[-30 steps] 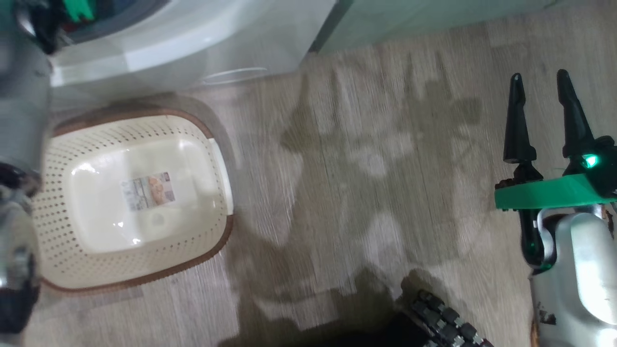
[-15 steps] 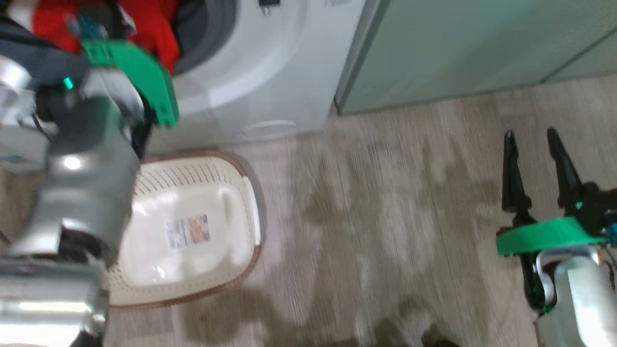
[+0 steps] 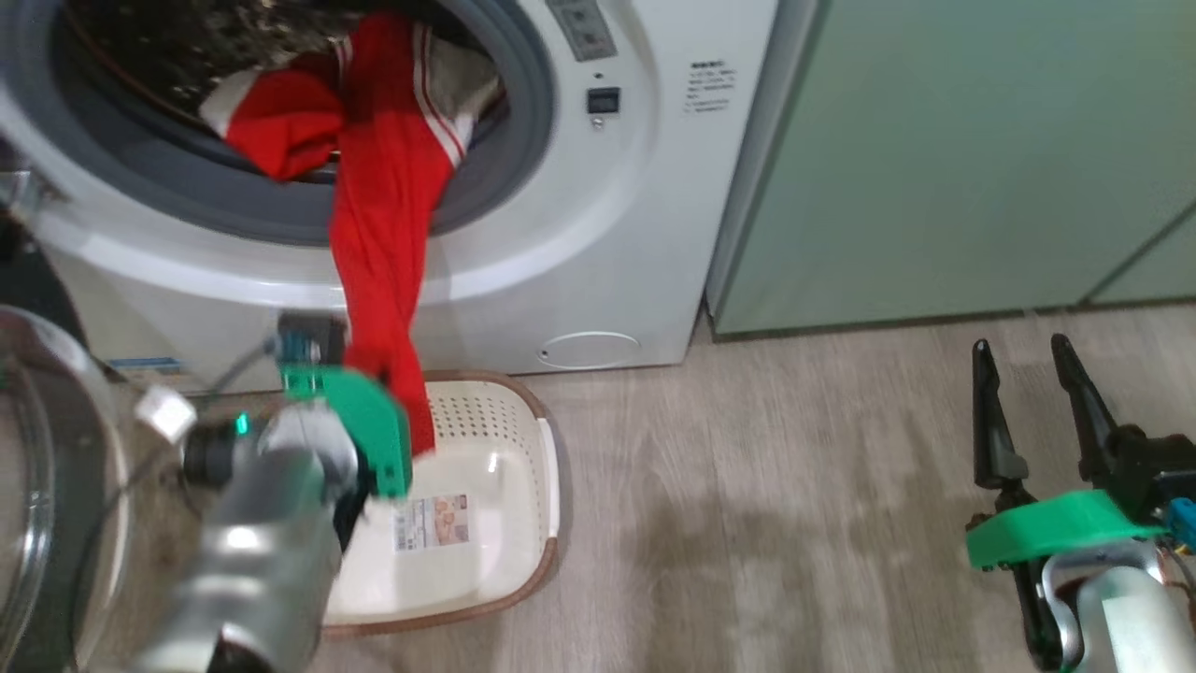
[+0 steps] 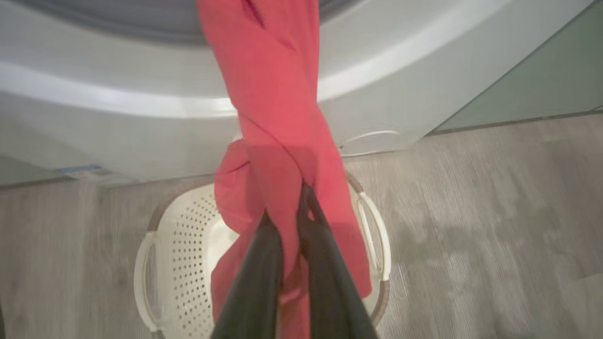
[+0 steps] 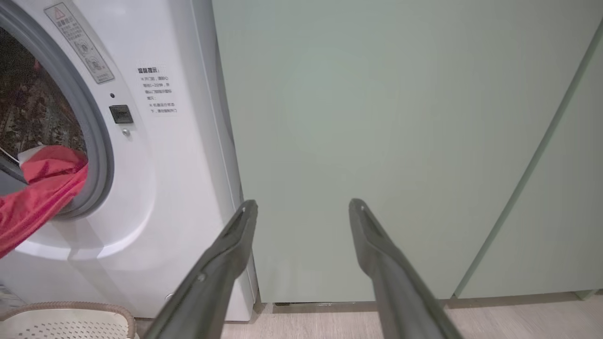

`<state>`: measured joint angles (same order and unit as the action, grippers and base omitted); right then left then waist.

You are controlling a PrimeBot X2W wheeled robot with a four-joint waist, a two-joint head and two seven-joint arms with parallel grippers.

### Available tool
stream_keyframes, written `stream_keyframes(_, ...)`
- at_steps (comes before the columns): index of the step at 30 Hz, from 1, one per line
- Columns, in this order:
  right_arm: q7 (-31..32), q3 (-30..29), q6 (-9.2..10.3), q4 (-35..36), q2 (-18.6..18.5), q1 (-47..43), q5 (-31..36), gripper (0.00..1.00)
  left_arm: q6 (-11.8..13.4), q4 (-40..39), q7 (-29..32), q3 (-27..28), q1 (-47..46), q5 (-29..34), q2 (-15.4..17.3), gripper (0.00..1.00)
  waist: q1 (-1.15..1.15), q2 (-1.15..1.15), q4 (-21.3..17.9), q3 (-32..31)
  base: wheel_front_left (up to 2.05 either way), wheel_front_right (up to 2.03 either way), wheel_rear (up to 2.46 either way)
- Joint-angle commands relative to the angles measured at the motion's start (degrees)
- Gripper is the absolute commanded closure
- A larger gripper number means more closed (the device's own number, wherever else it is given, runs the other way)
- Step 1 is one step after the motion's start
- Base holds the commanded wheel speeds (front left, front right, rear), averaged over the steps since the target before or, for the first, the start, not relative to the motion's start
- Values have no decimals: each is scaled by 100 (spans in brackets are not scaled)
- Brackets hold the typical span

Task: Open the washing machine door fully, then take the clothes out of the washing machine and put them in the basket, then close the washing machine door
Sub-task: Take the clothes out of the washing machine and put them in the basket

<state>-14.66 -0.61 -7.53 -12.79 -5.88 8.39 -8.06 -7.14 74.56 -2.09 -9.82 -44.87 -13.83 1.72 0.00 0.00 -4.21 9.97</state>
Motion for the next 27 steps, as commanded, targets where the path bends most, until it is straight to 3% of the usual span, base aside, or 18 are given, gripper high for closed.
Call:
stream_keyframes(1,-34,126,4,160,-120,-36,-24,0,-34,-104,-15,37,147,-127,135,100,0,0,127,-119,0,0,0)
stream_keyframes(10,-34,195,4,172,-159,34,-60,0,-34,-115,623,-443,1016,-673,118,100,0,0,101,58,0,0,0)
stream_keyframes(17,-34,159,4,208,-191,177,-64,0,-23,-84,977,-408,1150,-861,184,100,0,0,-19,397,0,0,0)
stream_keyframes(27,-34,159,4,262,-201,392,-49,0,233,-64,1765,-401,1211,-973,351,100,0,0,-241,852,0,0,0)
